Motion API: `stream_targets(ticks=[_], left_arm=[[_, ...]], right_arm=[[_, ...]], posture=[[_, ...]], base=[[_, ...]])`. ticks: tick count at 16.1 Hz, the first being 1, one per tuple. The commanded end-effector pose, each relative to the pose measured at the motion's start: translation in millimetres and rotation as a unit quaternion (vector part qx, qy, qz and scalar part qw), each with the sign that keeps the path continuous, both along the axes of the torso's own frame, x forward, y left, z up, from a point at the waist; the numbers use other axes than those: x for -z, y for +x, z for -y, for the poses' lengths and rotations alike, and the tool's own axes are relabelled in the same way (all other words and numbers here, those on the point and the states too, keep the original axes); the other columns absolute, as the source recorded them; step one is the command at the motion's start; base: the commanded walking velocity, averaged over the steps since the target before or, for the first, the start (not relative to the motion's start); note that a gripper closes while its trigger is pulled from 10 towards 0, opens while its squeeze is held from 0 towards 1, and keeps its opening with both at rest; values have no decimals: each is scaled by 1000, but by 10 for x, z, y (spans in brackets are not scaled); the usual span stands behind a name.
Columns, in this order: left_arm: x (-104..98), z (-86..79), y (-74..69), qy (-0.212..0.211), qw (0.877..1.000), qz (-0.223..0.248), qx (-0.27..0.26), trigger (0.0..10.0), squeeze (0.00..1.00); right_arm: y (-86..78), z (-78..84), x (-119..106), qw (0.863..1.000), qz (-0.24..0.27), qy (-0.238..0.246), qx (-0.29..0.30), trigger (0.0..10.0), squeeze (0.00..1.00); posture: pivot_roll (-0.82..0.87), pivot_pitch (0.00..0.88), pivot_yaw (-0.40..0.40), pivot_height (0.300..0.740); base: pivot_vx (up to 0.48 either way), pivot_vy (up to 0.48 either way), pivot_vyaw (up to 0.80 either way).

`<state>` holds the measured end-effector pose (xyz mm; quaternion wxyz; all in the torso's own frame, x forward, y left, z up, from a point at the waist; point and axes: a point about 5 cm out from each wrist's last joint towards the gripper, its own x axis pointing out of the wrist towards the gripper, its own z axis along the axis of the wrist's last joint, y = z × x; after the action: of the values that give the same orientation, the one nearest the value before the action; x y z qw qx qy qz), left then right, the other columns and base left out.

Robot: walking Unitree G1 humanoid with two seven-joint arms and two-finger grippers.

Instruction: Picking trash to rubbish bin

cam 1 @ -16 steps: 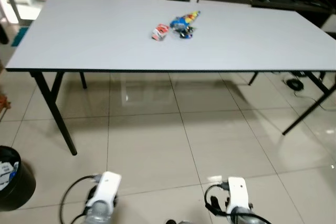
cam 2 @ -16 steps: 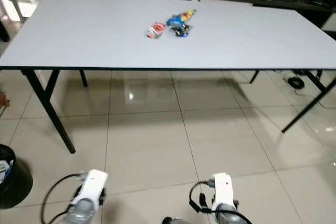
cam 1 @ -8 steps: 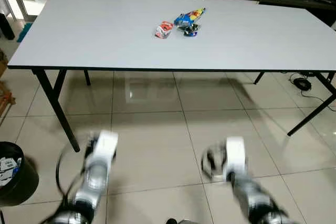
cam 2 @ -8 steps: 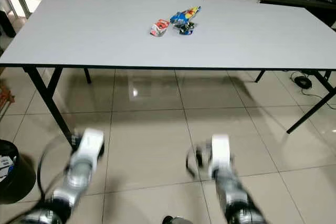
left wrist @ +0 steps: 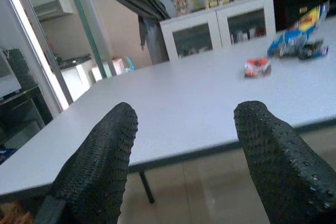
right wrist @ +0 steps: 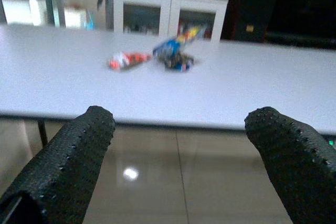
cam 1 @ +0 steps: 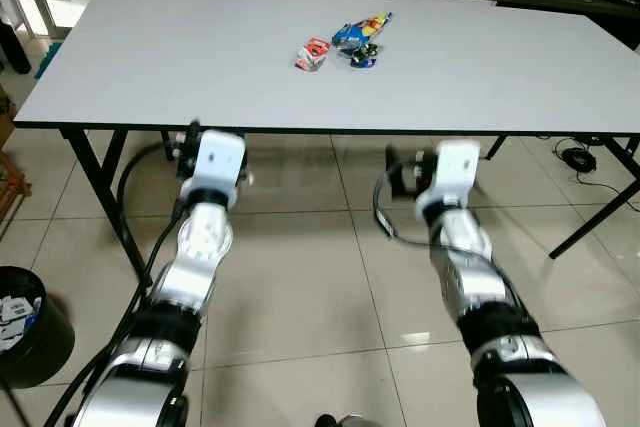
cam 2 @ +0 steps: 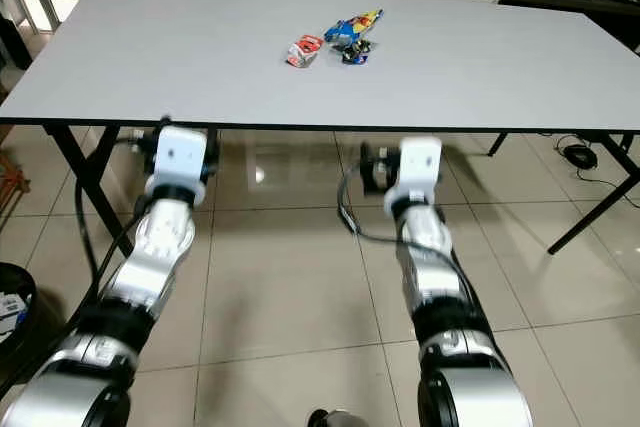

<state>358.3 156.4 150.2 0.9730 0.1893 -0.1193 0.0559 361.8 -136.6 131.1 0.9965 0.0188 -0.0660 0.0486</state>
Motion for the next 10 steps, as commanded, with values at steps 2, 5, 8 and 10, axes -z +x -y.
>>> stream_targets(ticks=[2, 5, 8, 10], left_arm=[[-25, 66, 44, -16, 1000, -6, -3, 10000, 0], [-183, 80, 99, -34, 999, 6, 2, 10000, 0], [-259, 70, 143, -46, 999, 10, -6, 10000, 0], [-235, 70, 133, -46, 999, 4, -7, 10000, 0]], right_arm=[[29, 10, -138, 1000, 23, 11, 13, 10000, 0], [77, -36, -340, 998, 49, 25, 14, 10000, 0], [126, -31, -434, 998, 49, 30, 10, 10000, 0], [111, -19, -425, 998, 49, 30, 14, 10000, 0]], posture=[[-61, 26, -124, 740], [-58, 27, -116, 740], [-60, 23, -117, 740], [-58, 25, -118, 740]], base=[[0, 0, 0], [0, 0, 0], [219, 0, -267], [448, 0, -400]])
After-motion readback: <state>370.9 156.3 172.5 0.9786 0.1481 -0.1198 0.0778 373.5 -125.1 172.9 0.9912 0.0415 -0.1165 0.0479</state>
